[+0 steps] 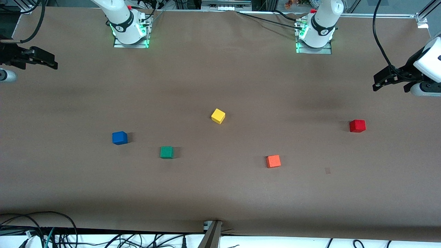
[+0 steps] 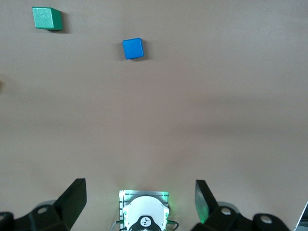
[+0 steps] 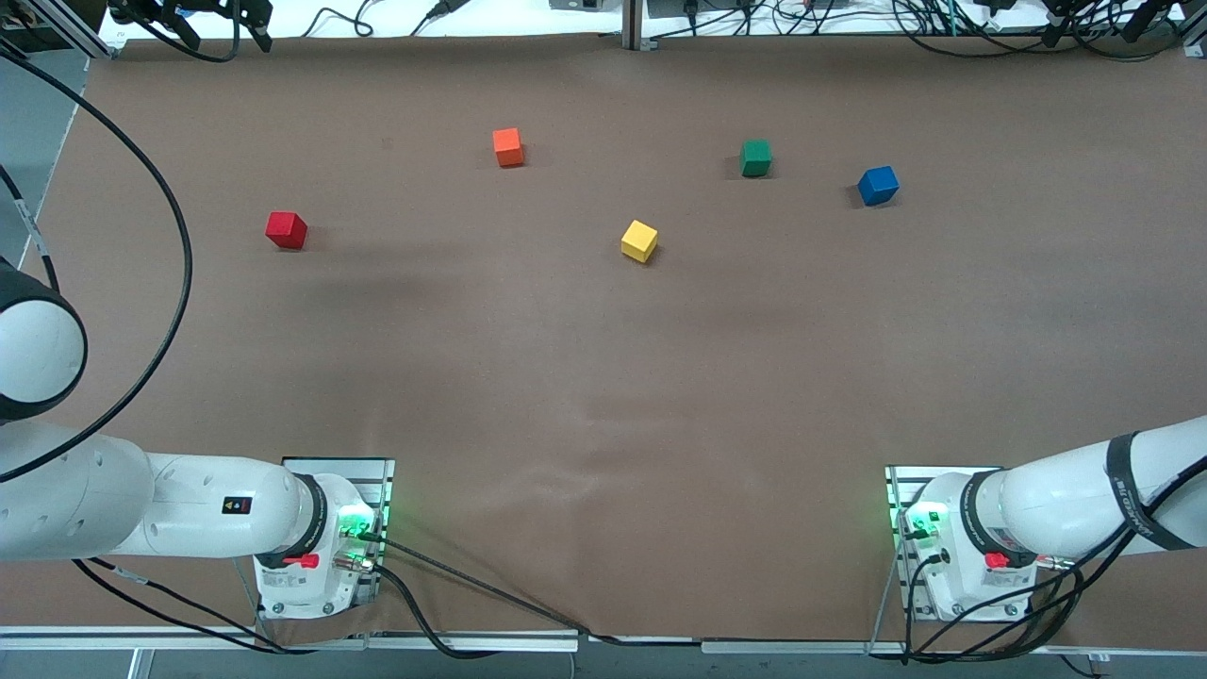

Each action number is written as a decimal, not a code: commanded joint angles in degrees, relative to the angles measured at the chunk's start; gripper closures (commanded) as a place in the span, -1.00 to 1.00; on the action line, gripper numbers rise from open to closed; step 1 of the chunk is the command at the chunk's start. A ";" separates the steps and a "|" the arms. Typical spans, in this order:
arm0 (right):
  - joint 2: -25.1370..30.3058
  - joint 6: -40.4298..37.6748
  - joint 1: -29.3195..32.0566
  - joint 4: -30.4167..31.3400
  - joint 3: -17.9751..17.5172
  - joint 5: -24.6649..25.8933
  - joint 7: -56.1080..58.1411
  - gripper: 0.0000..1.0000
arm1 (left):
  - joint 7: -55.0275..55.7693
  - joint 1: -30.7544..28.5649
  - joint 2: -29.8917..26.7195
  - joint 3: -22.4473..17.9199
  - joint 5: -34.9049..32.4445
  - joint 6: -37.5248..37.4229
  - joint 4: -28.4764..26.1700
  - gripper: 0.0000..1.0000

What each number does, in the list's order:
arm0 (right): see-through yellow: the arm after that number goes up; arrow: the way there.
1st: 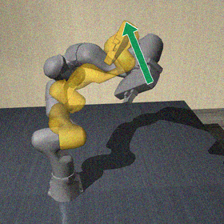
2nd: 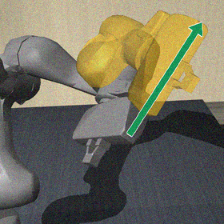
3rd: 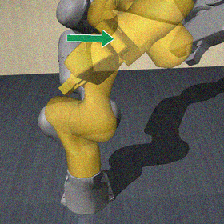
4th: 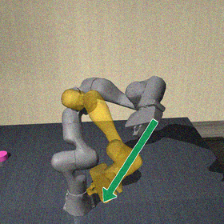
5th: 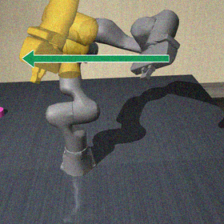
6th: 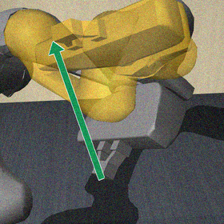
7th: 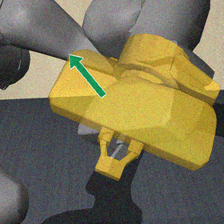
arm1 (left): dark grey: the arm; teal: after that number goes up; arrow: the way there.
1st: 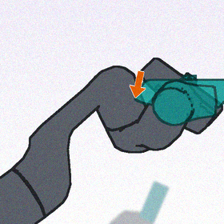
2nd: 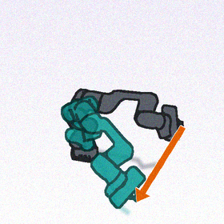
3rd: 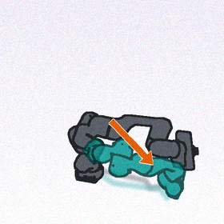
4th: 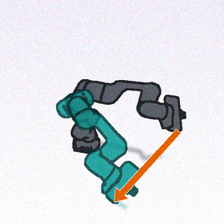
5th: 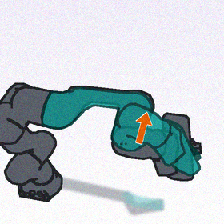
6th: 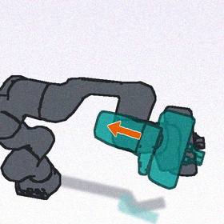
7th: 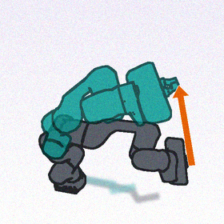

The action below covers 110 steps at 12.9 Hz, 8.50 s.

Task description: Pass red block to right arm, stack on blue

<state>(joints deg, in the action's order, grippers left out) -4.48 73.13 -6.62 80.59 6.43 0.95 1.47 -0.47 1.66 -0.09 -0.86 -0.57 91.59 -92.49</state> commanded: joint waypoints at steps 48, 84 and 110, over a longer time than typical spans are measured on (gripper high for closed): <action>-0.97 1.05 0.21 -0.96 -0.89 0.28 1.08 -1.00 | -14.56 -18.10 20.92 2.88 -2.50 61.78 -36.44 -1.00; -20.29 3.51 0.65 -0.70 -0.98 -36.43 1.08 -1.00 | -78.52 -18.80 32.26 23.88 44.86 34.05 -12.99 1.00; -34.81 26.53 -15.35 10.90 -1.16 -97.71 28.85 -1.00 | -137.96 -1.06 43.42 37.07 101.11 45.16 -1.03 1.00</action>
<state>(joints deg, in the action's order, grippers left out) -40.26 98.93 -21.58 90.20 5.07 -94.70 28.02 -136.64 -1.48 42.50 36.55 97.11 134.58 -95.33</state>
